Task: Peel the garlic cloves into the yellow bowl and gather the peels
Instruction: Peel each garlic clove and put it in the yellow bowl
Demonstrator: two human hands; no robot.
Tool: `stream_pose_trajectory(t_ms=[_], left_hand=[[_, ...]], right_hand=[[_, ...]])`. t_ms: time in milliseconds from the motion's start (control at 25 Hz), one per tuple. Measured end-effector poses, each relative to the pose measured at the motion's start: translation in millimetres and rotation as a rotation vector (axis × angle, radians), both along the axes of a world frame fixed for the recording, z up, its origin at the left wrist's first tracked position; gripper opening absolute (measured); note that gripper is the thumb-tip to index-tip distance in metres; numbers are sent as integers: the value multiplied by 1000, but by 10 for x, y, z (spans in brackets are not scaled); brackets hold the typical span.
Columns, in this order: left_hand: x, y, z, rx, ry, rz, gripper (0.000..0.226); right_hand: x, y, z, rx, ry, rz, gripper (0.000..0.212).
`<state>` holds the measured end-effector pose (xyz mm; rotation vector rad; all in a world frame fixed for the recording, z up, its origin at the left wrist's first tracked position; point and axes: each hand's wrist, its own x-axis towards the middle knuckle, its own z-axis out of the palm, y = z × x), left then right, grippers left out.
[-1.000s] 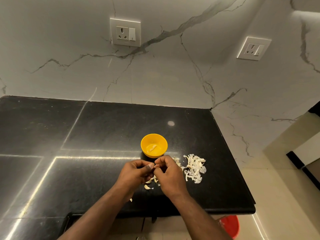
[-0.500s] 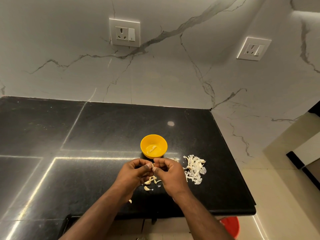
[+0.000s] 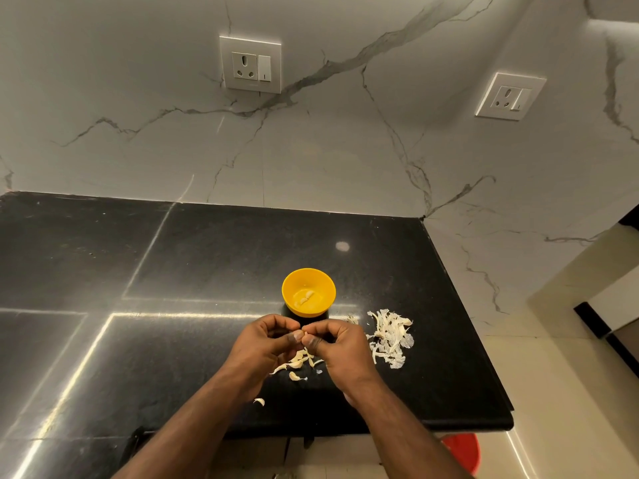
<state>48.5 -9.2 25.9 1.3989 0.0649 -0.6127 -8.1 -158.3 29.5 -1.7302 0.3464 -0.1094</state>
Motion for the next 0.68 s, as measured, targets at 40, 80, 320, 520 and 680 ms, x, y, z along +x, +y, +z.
stream_pose_trajectory(t_ms=[40,80,320,520,680], left_hand=[[-6,-5,1,5,-14,-14,18],[-14,-11,9,8,-25,-23,17],[-10,-32,25,-34,-17,-12,17],[7,-15,10,-53,4,5,17],[11,-16,10,-66,35,-16,18]], right_hand=[[6,-3,-3,-10,-4,-3,7],[12,-5,-7,-28,-9,-5,6],[35,1,-13,-123,-44,-46,4],[11,-10,-2,-32,-44,32,22],[14,5,3,-143,-70,-35,19]])
